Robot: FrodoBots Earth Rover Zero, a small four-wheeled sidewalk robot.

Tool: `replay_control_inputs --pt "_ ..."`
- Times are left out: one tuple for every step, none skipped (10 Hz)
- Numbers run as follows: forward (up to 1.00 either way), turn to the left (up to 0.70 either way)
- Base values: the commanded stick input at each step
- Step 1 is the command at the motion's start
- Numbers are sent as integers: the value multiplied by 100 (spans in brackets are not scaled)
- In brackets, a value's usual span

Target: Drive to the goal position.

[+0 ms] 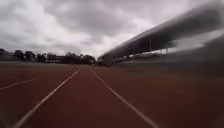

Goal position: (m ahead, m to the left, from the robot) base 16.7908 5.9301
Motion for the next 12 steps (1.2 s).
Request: replay_control_inputs --pt "100 -1" --pt "100 -1" --pt "100 -1" --pt "100 -1" --pt "100 -1" --pt "100 -1" --pt "100 -1" --pt "100 -1" --pt "100 -1" --pt "100 -1" --pt "100 -1" --pt "100 -1"
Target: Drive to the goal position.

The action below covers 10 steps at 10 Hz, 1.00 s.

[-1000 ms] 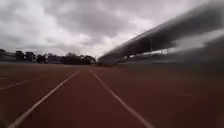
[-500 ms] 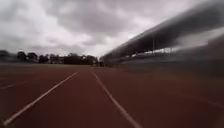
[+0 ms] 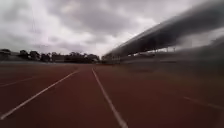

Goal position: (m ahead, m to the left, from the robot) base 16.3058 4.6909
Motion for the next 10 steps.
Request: replay_control_inputs --pt "100 -1" --pt "100 -1" --pt "100 -1" --pt "100 -1" --pt "100 -1" --pt "100 -1" --pt "100 -1" --pt "100 -1" --pt "100 -1" --pt "100 -1"
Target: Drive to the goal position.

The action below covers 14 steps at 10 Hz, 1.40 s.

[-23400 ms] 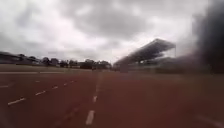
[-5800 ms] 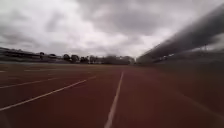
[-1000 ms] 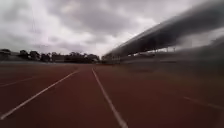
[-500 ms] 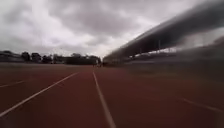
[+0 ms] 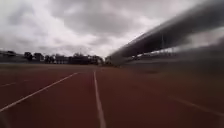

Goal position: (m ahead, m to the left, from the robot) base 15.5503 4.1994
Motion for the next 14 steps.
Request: replay_control_inputs --pt "100 -1" --pt "100 -1" --pt "100 -1" --pt "100 -1" --pt "100 -1" --pt "100 -1" --pt "100 -1" --pt "100 -1" --pt "100 -1" --pt "100 -1" --pt "100 -1" --pt "100 -1" --pt "100 -1" --pt "100 -1"
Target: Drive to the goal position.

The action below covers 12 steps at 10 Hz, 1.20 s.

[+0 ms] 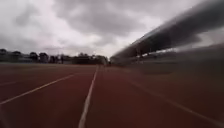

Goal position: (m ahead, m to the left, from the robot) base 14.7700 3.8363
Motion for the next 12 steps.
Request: replay_control_inputs --pt "100 -1" --pt "100 -1" --pt "100 -1" --pt "100 -1" --pt "100 -1" --pt "100 -1" --pt "100 -1" --pt "100 -1" --pt "100 -1" --pt "100 -1" --pt "100 -1" --pt "100 -1"
